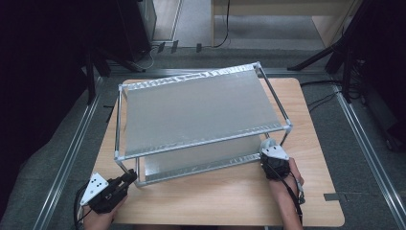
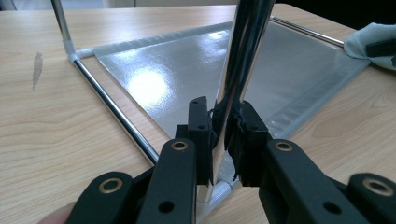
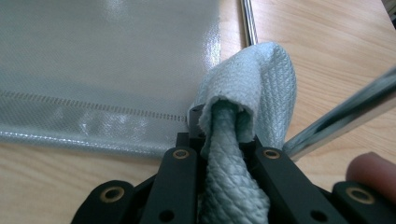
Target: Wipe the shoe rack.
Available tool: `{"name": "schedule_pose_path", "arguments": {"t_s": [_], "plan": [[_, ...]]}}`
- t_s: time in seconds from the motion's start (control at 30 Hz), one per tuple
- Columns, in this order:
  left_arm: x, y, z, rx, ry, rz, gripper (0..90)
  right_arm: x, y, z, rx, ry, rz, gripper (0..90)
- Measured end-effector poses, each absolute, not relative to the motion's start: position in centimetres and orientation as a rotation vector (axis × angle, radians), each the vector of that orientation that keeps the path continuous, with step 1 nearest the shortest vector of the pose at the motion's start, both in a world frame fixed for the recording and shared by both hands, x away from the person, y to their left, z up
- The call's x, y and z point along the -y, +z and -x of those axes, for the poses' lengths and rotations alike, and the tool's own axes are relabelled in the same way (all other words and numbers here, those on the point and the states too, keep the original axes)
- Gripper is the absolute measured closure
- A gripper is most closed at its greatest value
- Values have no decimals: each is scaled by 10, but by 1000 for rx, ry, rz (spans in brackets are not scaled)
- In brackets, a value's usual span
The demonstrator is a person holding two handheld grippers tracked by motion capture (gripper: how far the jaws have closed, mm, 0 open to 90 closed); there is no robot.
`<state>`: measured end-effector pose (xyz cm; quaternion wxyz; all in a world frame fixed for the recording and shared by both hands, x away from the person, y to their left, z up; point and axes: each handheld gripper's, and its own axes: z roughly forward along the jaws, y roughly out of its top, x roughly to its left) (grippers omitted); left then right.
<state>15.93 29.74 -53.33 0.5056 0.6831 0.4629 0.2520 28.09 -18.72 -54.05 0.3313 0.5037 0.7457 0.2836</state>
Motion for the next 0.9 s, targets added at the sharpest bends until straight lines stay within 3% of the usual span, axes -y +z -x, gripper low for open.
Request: {"name": "schedule_pose_path", "arguments": {"t_s": [0.37, 0.73, 0.9], "plan": [[-288, -533, -156, -1093, 578, -1665, 801, 207, -535, -256, -1882, 796, -1348, 835], [-279, -530, -152, -1035, 515, -1711, 793, 229, -470, -236, -1594, 1024, -1307, 830], [-278, -527, -150, -1017, 516, -1653, 757, 236, -468, -236, -1584, 1035, -1336, 824]]}}
